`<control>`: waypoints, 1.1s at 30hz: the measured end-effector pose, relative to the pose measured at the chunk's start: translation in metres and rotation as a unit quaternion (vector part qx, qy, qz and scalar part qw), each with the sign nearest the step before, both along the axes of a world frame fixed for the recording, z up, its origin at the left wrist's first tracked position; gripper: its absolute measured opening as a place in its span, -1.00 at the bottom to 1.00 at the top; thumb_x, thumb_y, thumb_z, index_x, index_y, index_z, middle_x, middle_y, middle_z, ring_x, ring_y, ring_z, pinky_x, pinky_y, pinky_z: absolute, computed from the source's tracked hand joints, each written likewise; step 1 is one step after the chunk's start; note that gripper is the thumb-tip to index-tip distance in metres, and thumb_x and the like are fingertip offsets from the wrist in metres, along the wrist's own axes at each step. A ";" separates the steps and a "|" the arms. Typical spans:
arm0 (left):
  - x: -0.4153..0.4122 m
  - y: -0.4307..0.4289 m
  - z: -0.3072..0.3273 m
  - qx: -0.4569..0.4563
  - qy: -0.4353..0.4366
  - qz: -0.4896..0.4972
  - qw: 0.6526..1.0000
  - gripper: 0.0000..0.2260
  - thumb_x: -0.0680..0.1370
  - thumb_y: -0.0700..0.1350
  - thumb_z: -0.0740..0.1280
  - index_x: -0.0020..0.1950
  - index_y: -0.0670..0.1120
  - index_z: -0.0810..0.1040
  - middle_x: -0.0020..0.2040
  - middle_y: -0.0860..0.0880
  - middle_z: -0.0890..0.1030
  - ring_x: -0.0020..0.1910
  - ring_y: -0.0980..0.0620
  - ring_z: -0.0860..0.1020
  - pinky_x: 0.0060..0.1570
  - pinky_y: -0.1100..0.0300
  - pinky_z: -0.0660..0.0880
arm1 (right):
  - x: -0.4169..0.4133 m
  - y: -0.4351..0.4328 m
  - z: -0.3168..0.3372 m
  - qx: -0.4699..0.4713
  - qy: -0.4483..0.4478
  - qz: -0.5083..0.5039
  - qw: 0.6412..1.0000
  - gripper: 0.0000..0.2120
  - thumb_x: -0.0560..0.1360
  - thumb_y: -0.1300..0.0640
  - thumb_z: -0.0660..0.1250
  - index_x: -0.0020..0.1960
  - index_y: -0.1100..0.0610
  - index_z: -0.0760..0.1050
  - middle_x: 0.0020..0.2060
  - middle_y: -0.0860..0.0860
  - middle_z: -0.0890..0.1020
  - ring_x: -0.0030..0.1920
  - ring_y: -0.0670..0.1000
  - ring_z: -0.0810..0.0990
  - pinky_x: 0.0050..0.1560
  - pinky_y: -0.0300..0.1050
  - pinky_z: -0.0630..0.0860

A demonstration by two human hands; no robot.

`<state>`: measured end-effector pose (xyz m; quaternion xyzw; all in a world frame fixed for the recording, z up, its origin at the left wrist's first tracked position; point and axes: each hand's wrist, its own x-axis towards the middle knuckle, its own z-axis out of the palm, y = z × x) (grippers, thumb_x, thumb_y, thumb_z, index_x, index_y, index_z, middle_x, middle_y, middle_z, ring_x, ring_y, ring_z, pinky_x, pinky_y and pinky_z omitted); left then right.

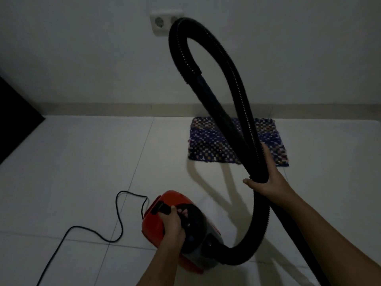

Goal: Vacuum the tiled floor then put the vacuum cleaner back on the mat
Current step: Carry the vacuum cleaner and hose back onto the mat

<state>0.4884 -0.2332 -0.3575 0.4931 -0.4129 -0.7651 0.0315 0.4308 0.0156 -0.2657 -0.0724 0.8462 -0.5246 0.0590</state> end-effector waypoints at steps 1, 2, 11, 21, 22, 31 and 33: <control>-0.004 0.003 0.000 0.009 0.000 0.012 1.000 -0.50 0.65 -0.20 0.13 0.55 -0.06 0.02 -0.17 -0.10 0.48 -0.22 -0.02 0.53 -0.15 0.05 0.50 | -0.006 -0.002 0.003 0.002 0.005 -0.004 1.000 0.00 0.43 0.24 0.47 0.55 -0.23 -0.14 0.45 -0.29 0.22 0.40 0.06 0.40 0.36 0.16 0.39; -0.007 0.007 0.001 0.017 0.000 0.024 1.000 -0.47 0.65 -0.20 0.13 0.56 -0.03 -0.02 -0.16 -0.10 0.48 -0.20 -0.01 0.54 -0.07 0.01 0.49 | -0.012 -0.003 0.004 0.004 0.009 -0.007 1.000 -0.01 0.44 0.24 0.46 0.54 -0.24 -0.13 0.46 -0.26 0.22 0.40 0.07 0.40 0.37 0.15 0.38; -0.022 0.048 -0.008 -0.002 -0.014 0.057 0.998 -0.39 0.65 -0.10 0.15 0.56 0.07 -0.15 0.13 -0.10 0.55 0.14 -0.14 0.54 0.05 0.02 0.42 | -0.034 -0.008 -0.009 0.008 0.010 -0.024 1.000 -0.05 0.45 0.30 0.45 0.54 -0.15 -0.10 0.25 -0.54 0.13 0.27 -0.41 0.21 0.25 -0.35 0.24; -0.006 0.019 -0.026 -0.218 -0.073 -0.133 0.964 -0.47 0.62 0.00 0.17 0.49 -0.24 0.14 0.34 -0.16 0.43 0.33 -0.20 0.41 0.29 0.00 0.38 | -0.039 -0.009 -0.033 0.023 0.078 -0.001 0.997 -0.04 0.43 0.29 0.46 0.56 -0.13 -0.08 0.23 -0.18 0.38 0.13 -0.32 0.36 0.12 -0.31 0.33; 0.002 0.007 -0.027 -0.290 -0.068 -0.155 0.942 -0.58 0.63 -0.02 0.16 0.36 -0.30 0.33 0.20 -0.14 0.50 0.24 -0.19 0.47 0.14 0.09 0.42 | -0.039 -0.010 -0.033 0.027 0.086 0.002 0.996 -0.04 0.43 0.28 0.46 0.56 -0.13 -0.08 0.22 -0.17 0.39 0.12 -0.32 0.37 0.10 -0.31 0.33; -0.002 -0.097 -0.097 -0.441 -0.078 -0.270 0.853 -0.68 0.63 -0.03 0.15 0.13 -0.21 0.58 0.08 -0.24 0.58 0.09 -0.22 0.53 0.03 0.05 0.41 | -0.047 -0.022 -0.048 0.046 0.113 0.036 0.992 -0.01 0.41 0.22 0.48 0.58 -0.14 -0.09 0.24 -0.17 0.40 0.22 -0.18 0.40 0.15 -0.21 0.34; -0.009 -0.096 -0.105 -0.412 -0.075 -0.281 0.864 -0.66 0.63 0.00 0.16 0.24 -0.17 0.55 0.18 -0.18 0.57 0.18 -0.20 0.51 0.10 0.07 0.40 | -0.050 -0.022 -0.053 0.048 0.109 0.042 0.992 0.00 0.40 0.23 0.49 0.57 -0.15 -0.08 0.26 -0.18 0.40 0.23 -0.18 0.40 0.16 -0.20 0.34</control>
